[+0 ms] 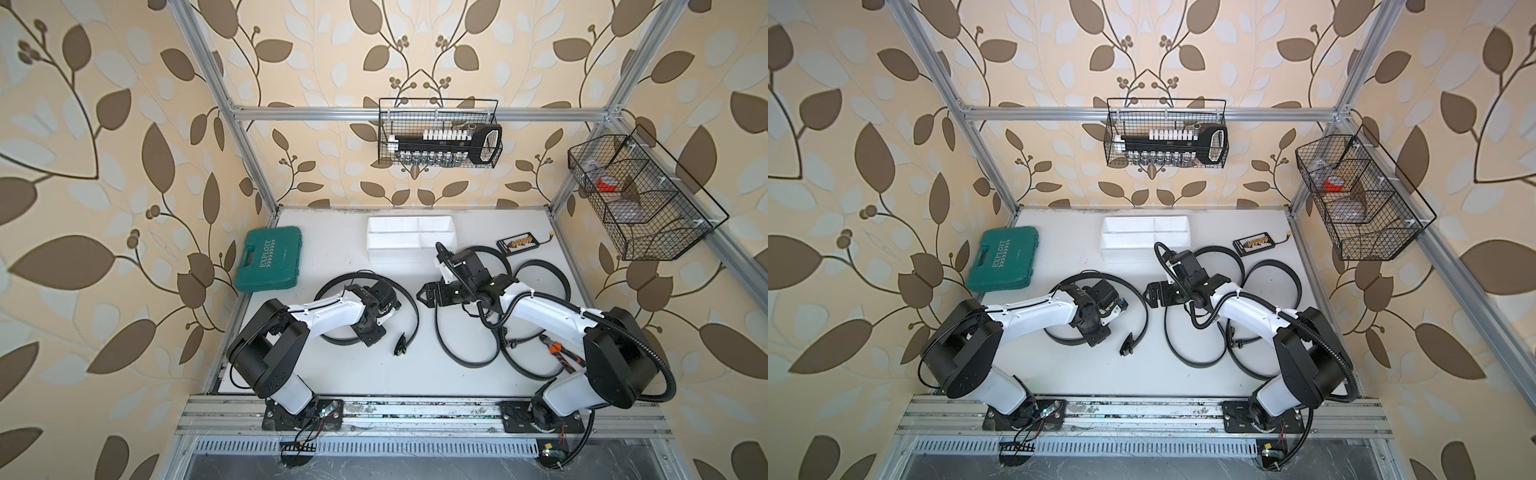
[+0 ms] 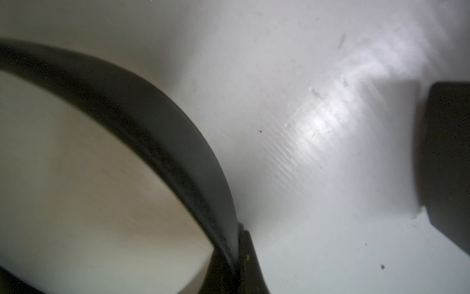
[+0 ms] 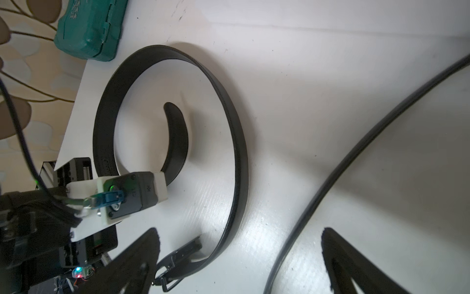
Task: Place the belts into the storage roll
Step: Roll the belt at the center of the board.
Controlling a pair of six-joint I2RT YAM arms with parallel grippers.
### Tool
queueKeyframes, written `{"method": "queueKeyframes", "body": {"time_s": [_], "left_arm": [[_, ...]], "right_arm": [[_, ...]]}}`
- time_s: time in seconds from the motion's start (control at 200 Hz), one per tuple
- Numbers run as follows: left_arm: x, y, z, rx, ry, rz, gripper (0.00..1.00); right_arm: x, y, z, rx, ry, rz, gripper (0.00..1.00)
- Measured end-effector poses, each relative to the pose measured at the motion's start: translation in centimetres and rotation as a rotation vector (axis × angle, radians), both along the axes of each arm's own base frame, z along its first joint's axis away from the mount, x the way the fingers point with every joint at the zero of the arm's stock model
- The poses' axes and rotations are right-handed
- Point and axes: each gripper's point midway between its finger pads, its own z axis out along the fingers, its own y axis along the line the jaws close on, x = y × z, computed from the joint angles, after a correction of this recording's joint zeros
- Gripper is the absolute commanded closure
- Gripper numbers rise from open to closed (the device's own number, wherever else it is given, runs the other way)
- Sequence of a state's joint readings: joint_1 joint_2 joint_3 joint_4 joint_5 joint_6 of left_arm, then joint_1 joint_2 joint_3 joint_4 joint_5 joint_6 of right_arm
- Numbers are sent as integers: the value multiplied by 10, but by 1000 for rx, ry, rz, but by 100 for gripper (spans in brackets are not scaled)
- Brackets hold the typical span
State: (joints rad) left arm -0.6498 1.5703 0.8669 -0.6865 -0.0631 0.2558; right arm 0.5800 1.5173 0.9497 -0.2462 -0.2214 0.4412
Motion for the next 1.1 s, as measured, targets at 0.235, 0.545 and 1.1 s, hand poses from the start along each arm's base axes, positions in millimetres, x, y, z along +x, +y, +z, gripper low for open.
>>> {"method": "queueKeyframes", "body": {"time_s": [0.235, 0.545, 1.1], "left_arm": [[44, -32, 26, -59, -2, 284, 100], [65, -76, 2, -295, 157, 919, 100], [54, -79, 107, -687, 50, 980, 1]], "right_arm": [[4, -24, -3, -1, 4, -57, 1], [8, -37, 11, 22, -28, -88, 1], [7, -62, 6, 17, -26, -128, 1]]}}
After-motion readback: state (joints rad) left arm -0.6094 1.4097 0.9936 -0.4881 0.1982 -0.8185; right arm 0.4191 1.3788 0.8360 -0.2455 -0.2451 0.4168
